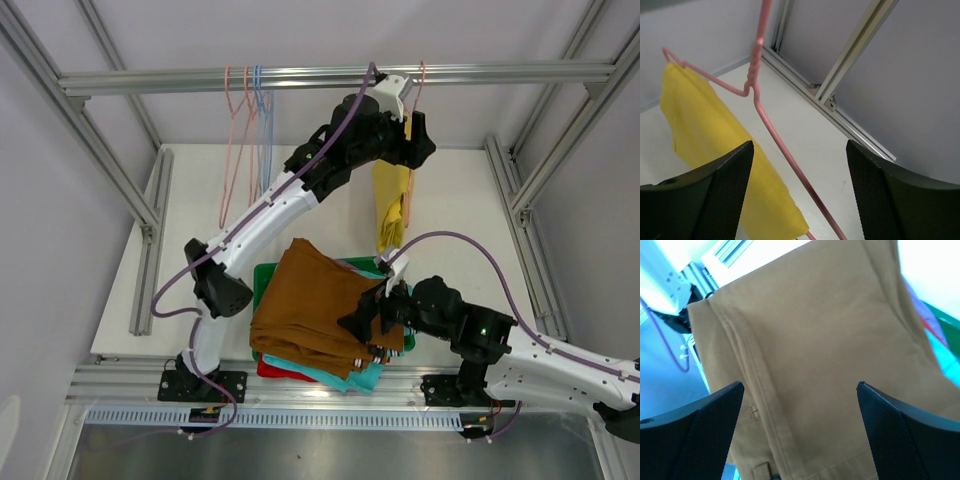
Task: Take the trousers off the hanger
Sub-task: Pick up the hanger from the clothesline.
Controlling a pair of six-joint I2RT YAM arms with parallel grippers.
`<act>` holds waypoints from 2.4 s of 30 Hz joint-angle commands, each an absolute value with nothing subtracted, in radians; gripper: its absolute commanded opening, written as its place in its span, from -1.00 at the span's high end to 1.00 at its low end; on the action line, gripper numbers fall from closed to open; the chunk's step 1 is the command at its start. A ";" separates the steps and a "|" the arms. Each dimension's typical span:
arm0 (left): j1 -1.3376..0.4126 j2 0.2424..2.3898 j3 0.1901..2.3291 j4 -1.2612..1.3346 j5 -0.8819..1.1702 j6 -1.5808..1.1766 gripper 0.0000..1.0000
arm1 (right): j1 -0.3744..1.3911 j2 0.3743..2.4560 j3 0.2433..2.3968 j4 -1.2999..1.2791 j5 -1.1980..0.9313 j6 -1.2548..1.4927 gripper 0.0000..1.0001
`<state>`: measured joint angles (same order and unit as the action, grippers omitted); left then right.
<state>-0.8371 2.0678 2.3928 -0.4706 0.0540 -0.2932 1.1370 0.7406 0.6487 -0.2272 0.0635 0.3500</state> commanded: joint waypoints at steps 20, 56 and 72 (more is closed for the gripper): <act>-0.781 2.049 2.238 -0.021 0.339 -0.641 0.34 | 1.124 0.827 0.606 -0.074 -0.028 0.394 -0.99; -0.796 1.882 2.356 -0.040 0.069 -0.384 0.99 | 1.131 0.887 0.595 -0.020 -0.078 0.396 -0.99; -0.778 1.796 2.267 0.086 0.061 -0.454 0.99 | 1.150 0.887 0.581 -0.012 -0.057 0.413 -0.99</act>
